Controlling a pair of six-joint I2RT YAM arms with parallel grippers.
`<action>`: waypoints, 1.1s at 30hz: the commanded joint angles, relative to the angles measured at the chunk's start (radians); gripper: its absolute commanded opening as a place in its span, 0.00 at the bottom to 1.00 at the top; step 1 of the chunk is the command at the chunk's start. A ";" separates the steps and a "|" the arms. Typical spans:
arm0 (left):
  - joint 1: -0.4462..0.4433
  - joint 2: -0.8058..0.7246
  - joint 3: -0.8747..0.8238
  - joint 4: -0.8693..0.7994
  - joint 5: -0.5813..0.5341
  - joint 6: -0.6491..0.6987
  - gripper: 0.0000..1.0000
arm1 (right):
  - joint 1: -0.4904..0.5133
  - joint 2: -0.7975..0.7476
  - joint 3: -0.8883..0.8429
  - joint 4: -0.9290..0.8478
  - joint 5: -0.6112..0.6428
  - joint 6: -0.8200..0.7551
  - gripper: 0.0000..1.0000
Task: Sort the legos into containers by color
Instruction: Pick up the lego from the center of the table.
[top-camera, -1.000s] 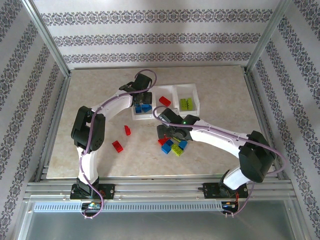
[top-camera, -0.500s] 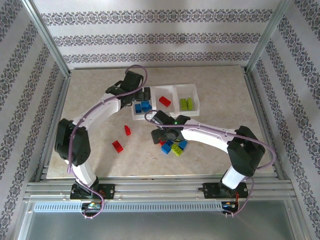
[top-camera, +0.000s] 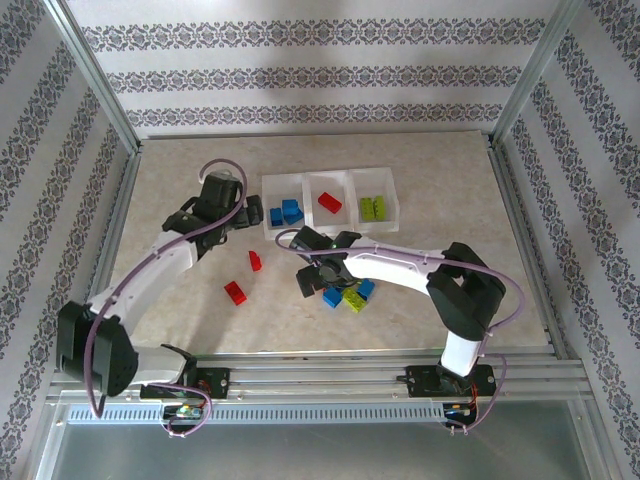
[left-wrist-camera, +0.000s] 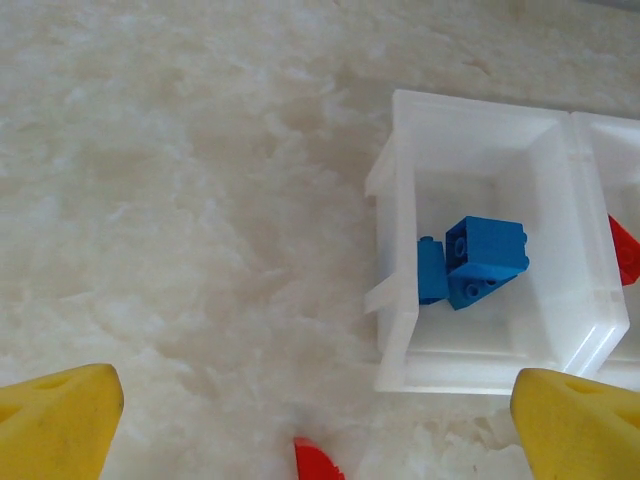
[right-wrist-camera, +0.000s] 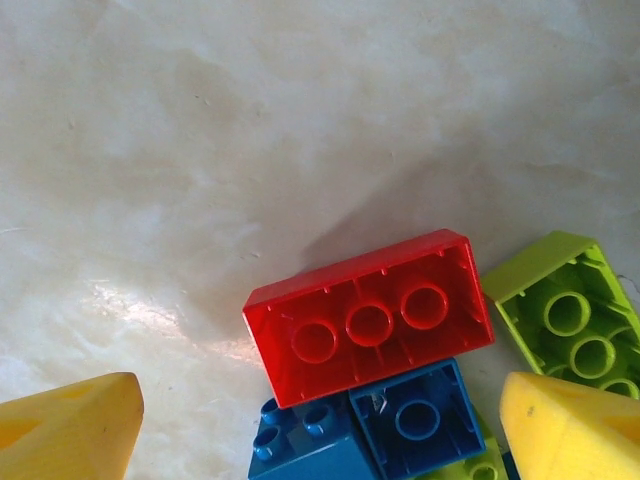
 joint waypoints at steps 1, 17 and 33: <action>0.021 -0.078 -0.049 0.034 -0.032 -0.025 1.00 | 0.007 0.036 0.033 -0.039 0.005 -0.002 0.91; 0.032 -0.189 -0.174 0.000 -0.025 -0.049 1.00 | -0.030 0.091 0.047 -0.039 0.033 0.018 0.94; 0.032 -0.254 -0.215 -0.023 -0.033 -0.063 1.00 | -0.035 0.161 0.120 -0.037 -0.027 -0.075 0.92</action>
